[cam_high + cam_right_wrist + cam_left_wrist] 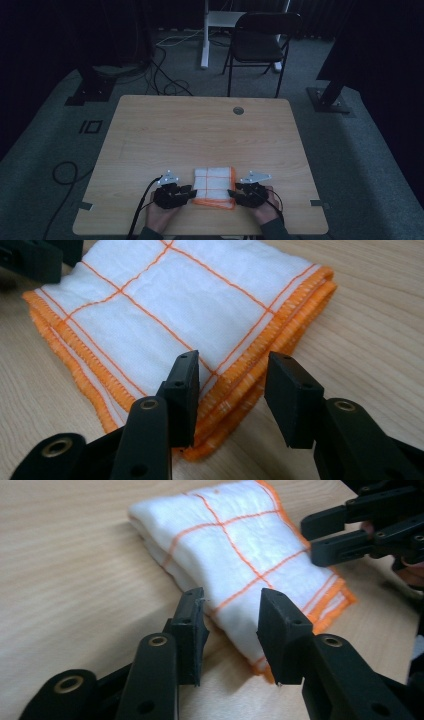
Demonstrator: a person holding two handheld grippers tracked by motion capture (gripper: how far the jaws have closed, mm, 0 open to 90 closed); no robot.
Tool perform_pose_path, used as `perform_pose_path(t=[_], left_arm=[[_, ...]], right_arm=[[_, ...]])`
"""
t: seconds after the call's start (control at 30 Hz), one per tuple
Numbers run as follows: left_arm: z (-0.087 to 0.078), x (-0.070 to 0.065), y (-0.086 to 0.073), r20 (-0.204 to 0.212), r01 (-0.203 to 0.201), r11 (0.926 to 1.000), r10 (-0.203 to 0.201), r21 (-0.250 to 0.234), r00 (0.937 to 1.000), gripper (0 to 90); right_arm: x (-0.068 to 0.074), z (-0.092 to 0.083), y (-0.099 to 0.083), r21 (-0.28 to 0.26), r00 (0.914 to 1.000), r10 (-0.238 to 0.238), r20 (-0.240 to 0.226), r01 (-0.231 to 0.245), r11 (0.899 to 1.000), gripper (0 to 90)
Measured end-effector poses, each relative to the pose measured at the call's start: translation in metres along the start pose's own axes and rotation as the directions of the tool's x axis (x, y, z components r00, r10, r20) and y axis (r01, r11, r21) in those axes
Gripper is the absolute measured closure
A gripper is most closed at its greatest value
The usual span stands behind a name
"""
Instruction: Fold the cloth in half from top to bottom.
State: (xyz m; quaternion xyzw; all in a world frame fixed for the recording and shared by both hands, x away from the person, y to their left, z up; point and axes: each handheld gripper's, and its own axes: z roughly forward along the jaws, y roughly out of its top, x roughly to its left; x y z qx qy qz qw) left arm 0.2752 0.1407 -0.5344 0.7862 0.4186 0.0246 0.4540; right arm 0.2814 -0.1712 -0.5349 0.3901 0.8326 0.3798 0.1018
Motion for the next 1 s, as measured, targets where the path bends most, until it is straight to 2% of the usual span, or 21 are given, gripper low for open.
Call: perform_pose_path(t=[0.13, 0.3, 0.53, 0.67, 1.0], left_arm=[[-0.005, 0.006, 0.003, -0.024, 0.007, 0.9997, -0.007, -0.022, 0.9997, 62.6], [-0.009, 0.014, 0.005, -0.051, 0.009, 0.9989, -0.012, -0.046, 0.9986, 61.7], [-0.015, 0.025, 0.006, -0.096, -0.004, 0.9972, -0.003, -0.075, 0.9954, 61.0], [-0.016, 0.030, 0.005, -0.121, -0.007, 0.9966, -0.003, -0.082, 0.9926, 60.8], [-0.018, 0.035, 0.005, -0.144, -0.010, 0.9953, -0.004, -0.096, 0.9896, 60.9]], right_arm=[[-0.006, -0.004, -0.001, -0.010, 0.9998, 0.016, 0.014, -0.016, 1.000, 57.7], [-0.017, -0.013, -0.002, -0.051, 0.9980, 0.050, 0.039, -0.048, 0.998, 58.4], [-0.031, -0.019, -0.003, -0.096, 0.9954, 0.074, 0.060, -0.068, 0.993, 57.5], [-0.037, -0.020, -0.005, -0.099, 0.9938, 0.086, 0.071, -0.079, 0.992, 57.3], [-0.048, -0.020, -0.007, -0.103, 0.9899, 0.117, 0.080, -0.108, 0.989, 57.1]])
